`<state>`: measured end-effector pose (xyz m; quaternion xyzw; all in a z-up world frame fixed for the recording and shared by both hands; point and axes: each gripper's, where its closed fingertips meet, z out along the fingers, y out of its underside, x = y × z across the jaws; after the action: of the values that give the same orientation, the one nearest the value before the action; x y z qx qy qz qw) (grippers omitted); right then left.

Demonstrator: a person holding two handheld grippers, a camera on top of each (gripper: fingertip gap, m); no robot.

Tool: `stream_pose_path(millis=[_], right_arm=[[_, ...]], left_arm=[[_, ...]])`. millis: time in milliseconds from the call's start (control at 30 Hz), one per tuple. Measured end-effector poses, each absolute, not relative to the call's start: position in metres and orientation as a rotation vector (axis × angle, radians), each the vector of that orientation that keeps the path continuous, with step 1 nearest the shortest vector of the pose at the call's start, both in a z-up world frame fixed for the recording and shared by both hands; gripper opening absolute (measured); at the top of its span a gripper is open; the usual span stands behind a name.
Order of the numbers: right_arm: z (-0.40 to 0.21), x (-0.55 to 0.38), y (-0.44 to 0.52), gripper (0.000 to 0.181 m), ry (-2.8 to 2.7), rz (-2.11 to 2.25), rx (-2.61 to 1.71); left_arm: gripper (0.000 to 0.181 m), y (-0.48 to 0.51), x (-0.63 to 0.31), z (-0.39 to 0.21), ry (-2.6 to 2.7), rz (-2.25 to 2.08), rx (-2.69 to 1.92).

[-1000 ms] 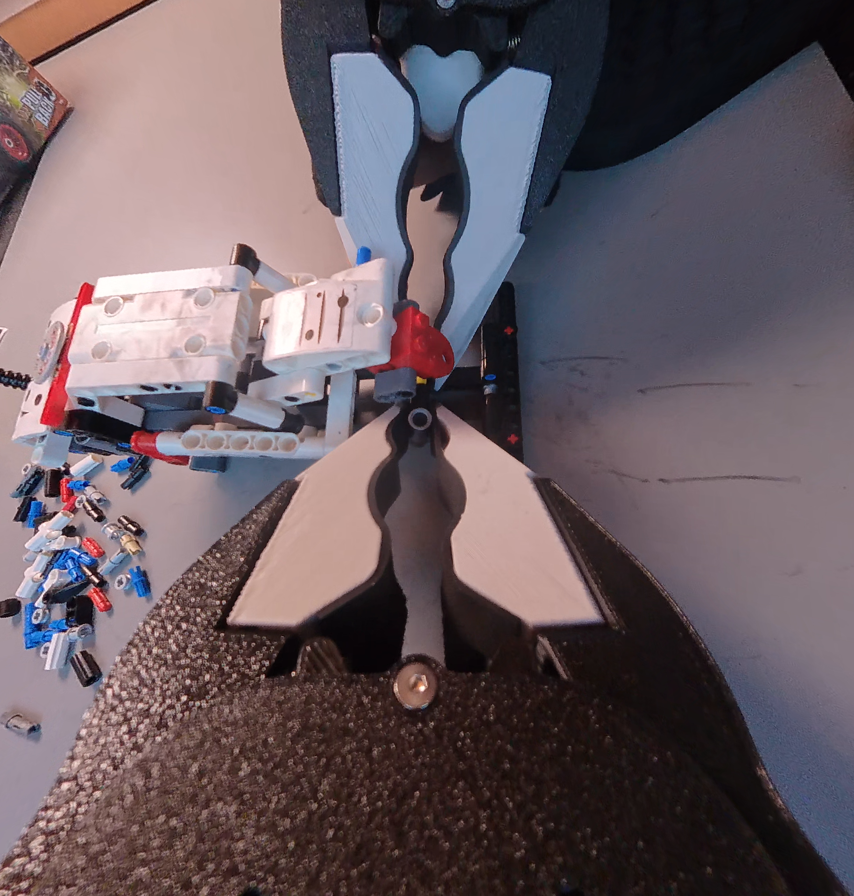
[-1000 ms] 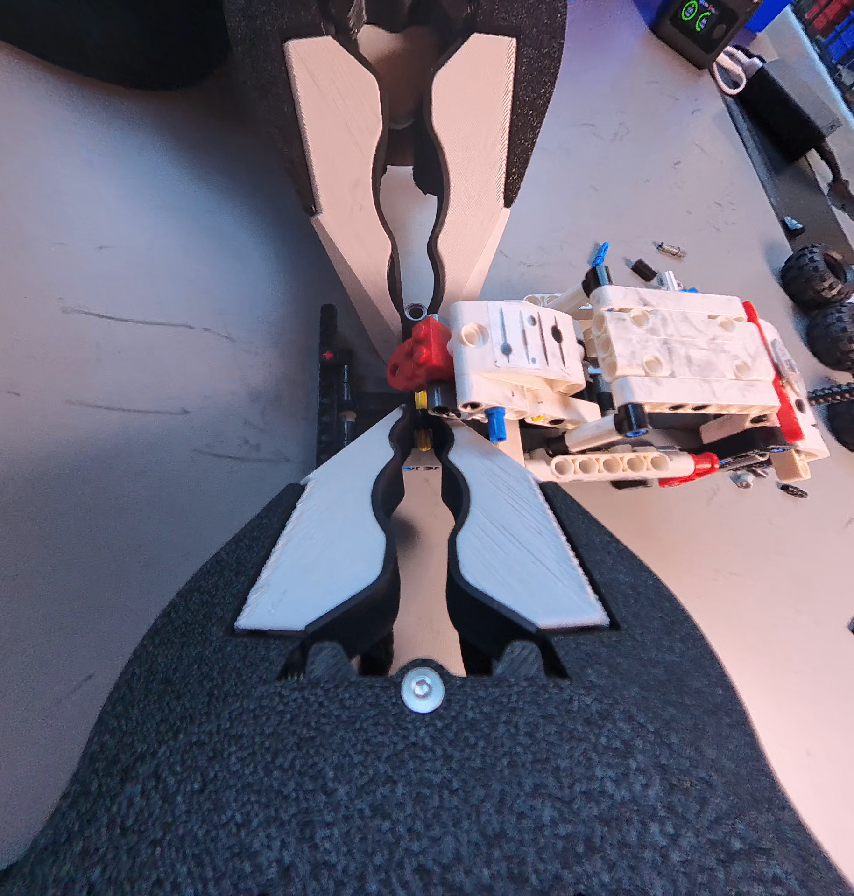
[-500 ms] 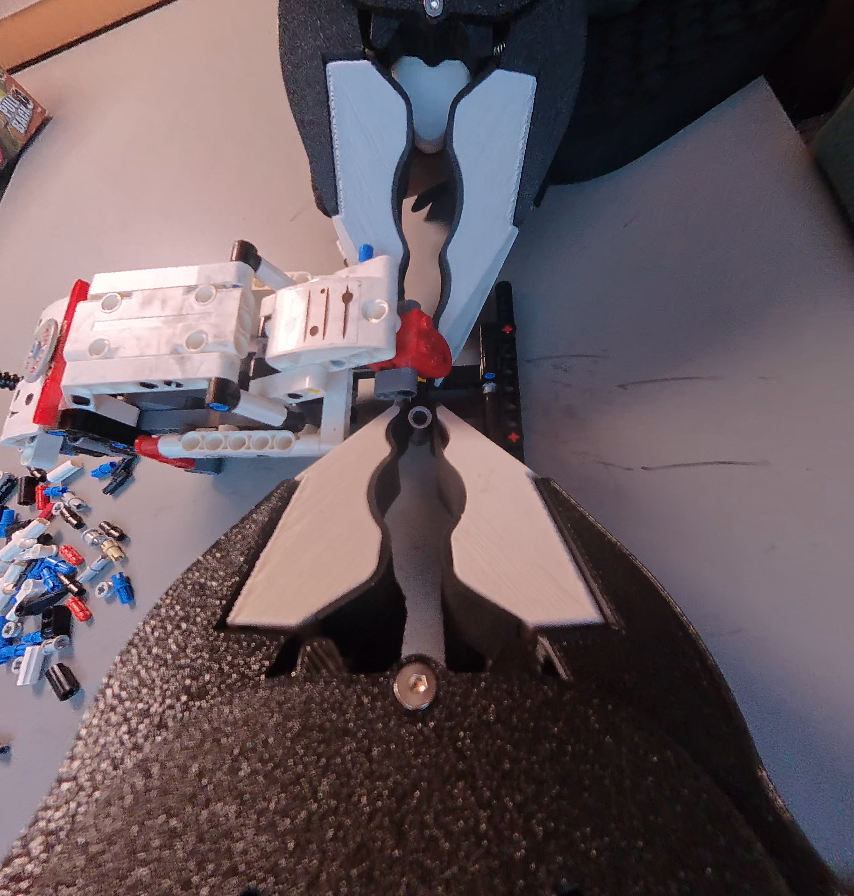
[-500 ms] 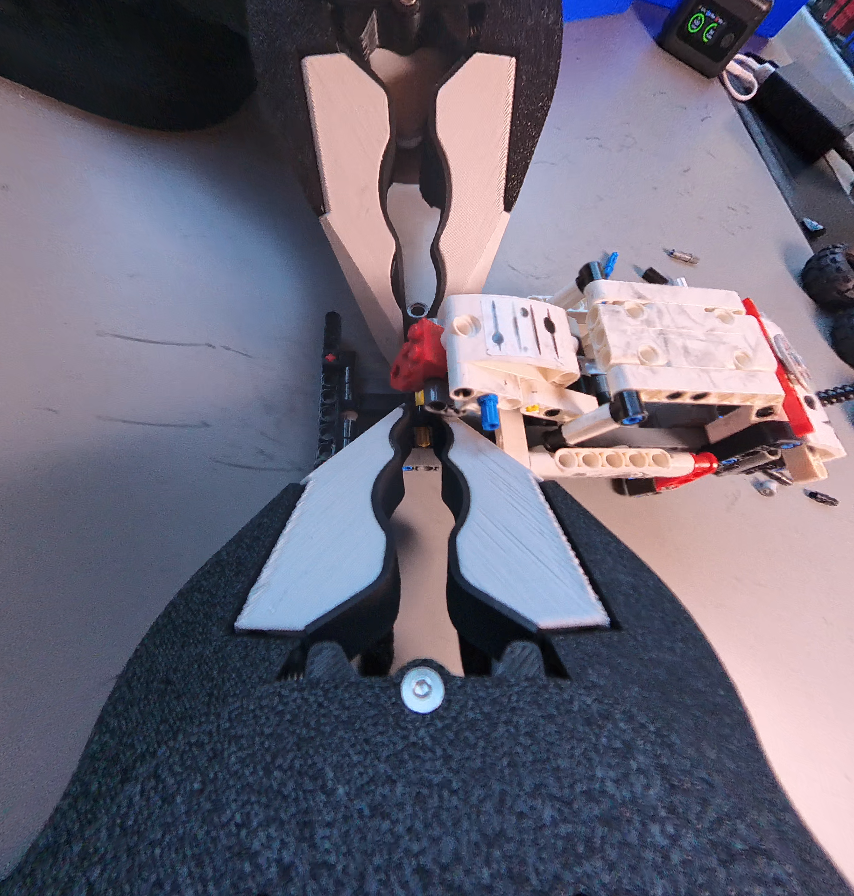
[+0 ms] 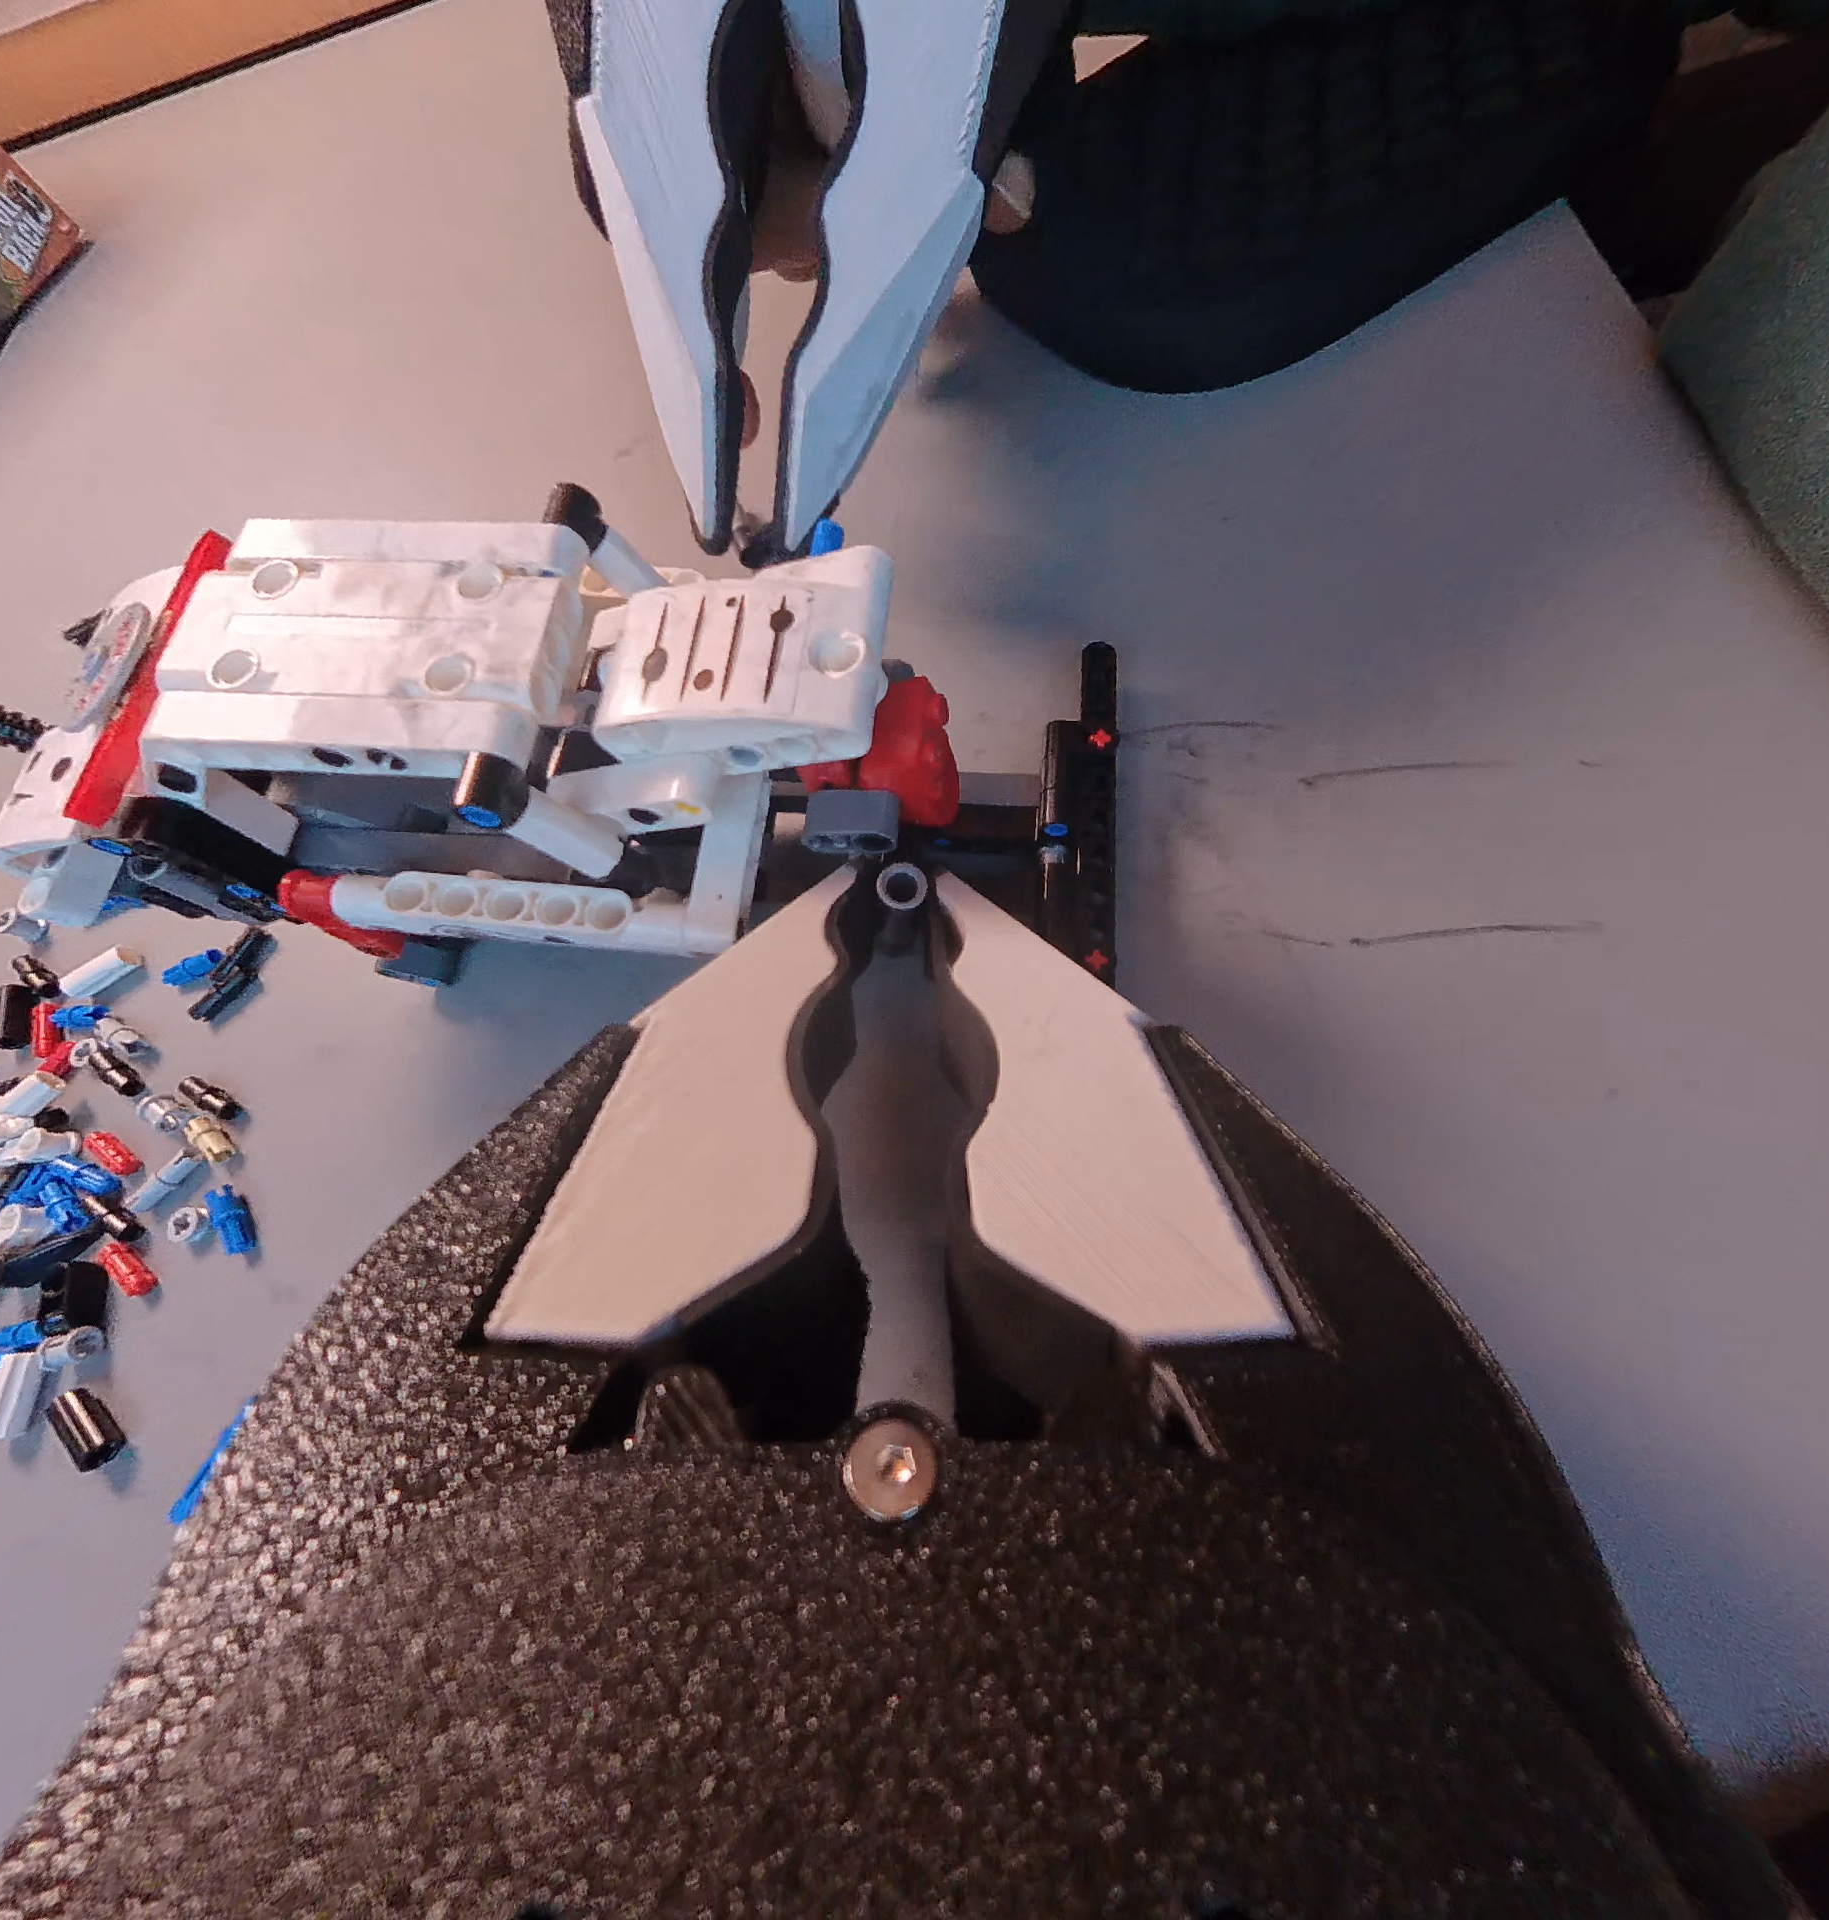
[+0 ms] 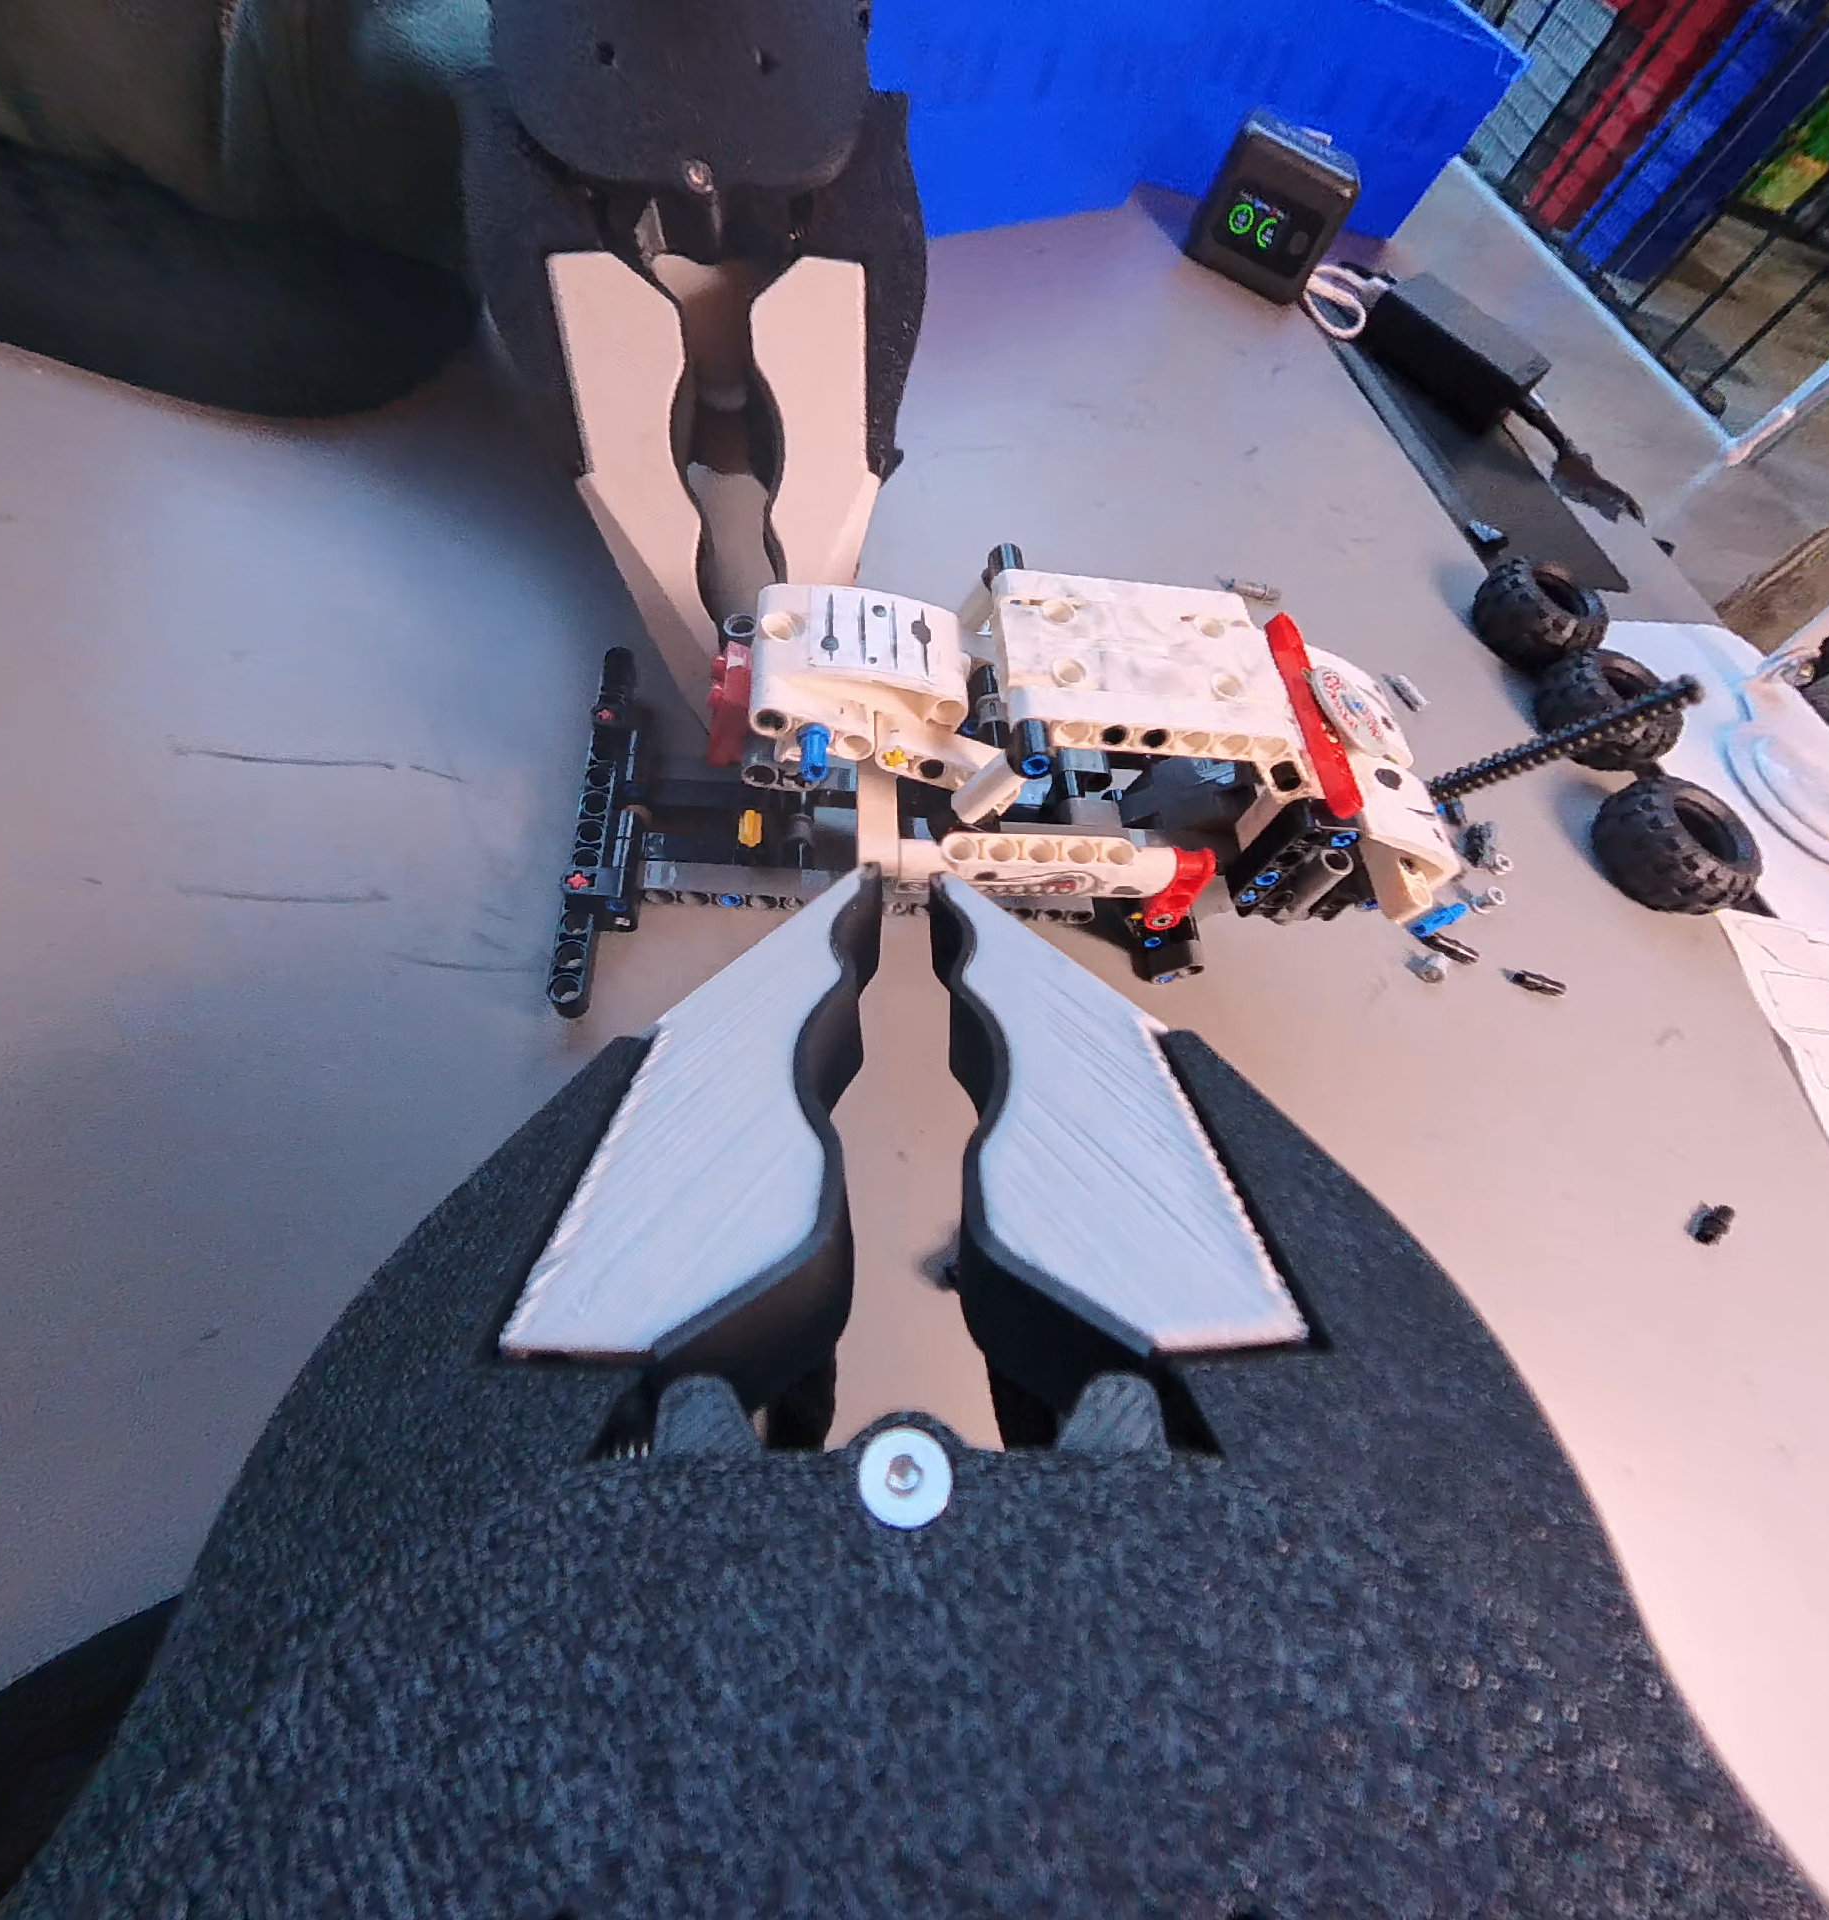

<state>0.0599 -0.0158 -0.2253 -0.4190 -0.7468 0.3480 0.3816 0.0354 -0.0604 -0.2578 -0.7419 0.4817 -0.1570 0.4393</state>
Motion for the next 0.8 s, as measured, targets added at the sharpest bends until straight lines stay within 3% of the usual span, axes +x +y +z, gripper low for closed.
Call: stream_pose_path(millis=[267, 800], right_arm=[[-0.213, 0.059, -0.024, 0.009, -1.856, 0.917, -0.994], [-0.214, 0.057, -0.036, 0.008, -1.867, 0.967, -0.96]], left_arm=[[0.006, -0.067, 0.036, -0.244, 1.14, -0.614, -1.835], [0.007, -0.064, 0.036, -0.252, 1.158, -0.536, -1.861]])
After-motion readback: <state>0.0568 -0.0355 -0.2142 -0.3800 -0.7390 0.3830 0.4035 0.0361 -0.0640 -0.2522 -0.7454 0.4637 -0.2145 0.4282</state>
